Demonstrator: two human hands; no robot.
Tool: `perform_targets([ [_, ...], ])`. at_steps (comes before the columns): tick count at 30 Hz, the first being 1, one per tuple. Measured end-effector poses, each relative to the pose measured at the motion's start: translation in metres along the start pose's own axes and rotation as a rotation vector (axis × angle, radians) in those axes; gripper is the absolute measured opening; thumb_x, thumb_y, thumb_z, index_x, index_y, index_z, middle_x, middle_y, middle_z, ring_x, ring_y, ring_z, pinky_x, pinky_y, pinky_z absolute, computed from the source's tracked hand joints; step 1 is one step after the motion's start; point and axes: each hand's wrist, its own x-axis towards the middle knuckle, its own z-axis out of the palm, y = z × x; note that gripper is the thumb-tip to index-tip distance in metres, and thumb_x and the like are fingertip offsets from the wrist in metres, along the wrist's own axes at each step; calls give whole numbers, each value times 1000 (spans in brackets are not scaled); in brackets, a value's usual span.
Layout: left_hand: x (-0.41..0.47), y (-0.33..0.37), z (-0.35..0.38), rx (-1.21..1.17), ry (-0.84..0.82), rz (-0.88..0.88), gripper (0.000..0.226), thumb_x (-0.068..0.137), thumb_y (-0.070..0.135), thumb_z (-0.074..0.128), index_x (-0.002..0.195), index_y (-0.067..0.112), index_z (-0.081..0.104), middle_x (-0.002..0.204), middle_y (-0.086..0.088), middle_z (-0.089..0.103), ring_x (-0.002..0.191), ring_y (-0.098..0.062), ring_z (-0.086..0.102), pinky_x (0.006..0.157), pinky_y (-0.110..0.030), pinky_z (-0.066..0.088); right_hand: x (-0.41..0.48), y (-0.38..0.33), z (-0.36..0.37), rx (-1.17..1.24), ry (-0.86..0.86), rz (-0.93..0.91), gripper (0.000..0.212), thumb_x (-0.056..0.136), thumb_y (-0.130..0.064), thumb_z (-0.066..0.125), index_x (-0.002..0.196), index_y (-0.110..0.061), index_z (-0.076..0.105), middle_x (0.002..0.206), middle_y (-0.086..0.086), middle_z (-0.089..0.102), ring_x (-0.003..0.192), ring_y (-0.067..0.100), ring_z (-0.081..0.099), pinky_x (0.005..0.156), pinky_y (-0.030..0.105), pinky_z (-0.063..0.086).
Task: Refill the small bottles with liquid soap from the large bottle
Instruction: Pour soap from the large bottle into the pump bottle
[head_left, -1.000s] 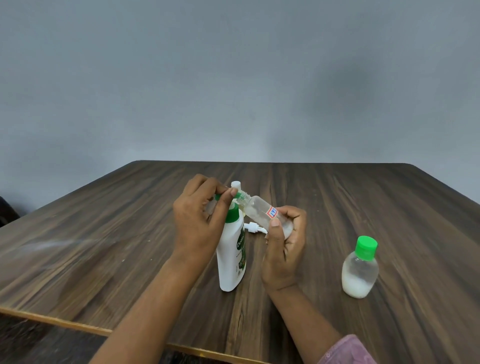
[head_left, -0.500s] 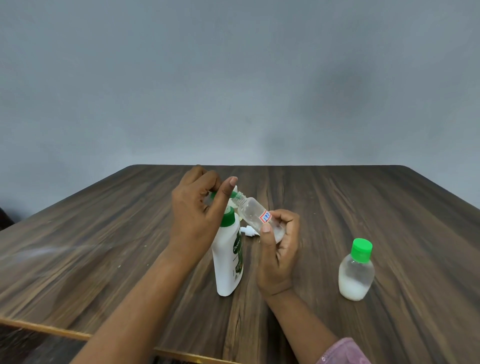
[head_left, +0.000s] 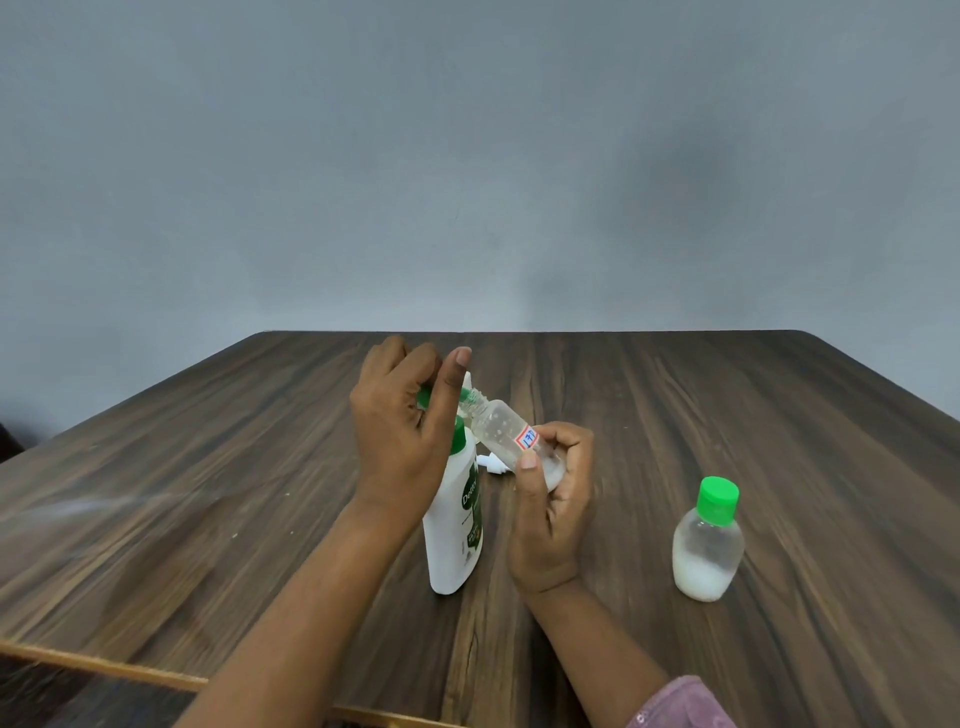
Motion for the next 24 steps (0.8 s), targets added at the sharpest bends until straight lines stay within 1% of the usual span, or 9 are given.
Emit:
perform_targets([
  [2, 7, 0, -1, -11, -38, 13, 41, 93, 27, 53, 57, 19, 36, 58, 10, 28, 57, -6, 31, 55, -15, 22, 0, -1, 0, 3, -3, -3, 21, 86, -28, 45, 93, -9, 49, 87, -27, 54, 73, -4, 55, 61, 9, 42],
  [5, 12, 1, -1, -10, -54, 33, 41, 94, 26, 53, 57, 28, 34, 58, 12, 27, 56, -5, 31, 55, -15, 22, 1, -1, 1, 11, -13, -2, 20, 86, -27, 45, 94, -9, 49, 86, -26, 55, 72, -4, 55, 60, 8, 41],
  [9, 3, -4, 3, -3, 1, 37, 42, 93, 25, 53, 56, 20, 34, 59, 12, 26, 56, -8, 30, 55, -16, 22, 1, 1, 2, 21, -15, 18, 21, 86, -28, 45, 93, -8, 49, 86, -26, 56, 72, -4, 56, 60, 10, 43],
  [15, -3, -3, 5, -12, 33, 27, 41, 93, 23, 53, 57, 20, 33, 60, 13, 27, 56, -10, 31, 56, -16, 22, -2, 1, -1, 8, -24, 17, 17, 86, -29, 45, 94, -14, 49, 86, -27, 55, 73, -2, 57, 60, 11, 44],
  [19, 8, -2, 1, -11, -17, 46, 44, 93, 23, 55, 54, 15, 36, 55, 9, 28, 55, -7, 30, 54, -17, 22, -1, -1, -1, 7, -43, 6, 13, 87, -29, 45, 97, -22, 48, 88, -26, 56, 73, -1, 57, 59, 14, 45],
  [21, 14, -1, 2, -13, -47, 45, 44, 93, 20, 57, 54, 18, 35, 55, 10, 27, 54, -6, 30, 54, -15, 21, 0, -1, 0, 11, -43, 8, 13, 87, -29, 45, 97, -21, 48, 87, -26, 56, 72, -1, 57, 57, 14, 45],
  [24, 11, -2, 3, -11, -32, 32, 44, 91, 17, 59, 55, 20, 35, 55, 11, 28, 55, -5, 30, 54, -16, 22, 0, 0, 0, 15, -39, 3, 17, 87, -28, 45, 96, -15, 49, 87, -27, 56, 72, -2, 57, 57, 13, 45],
])
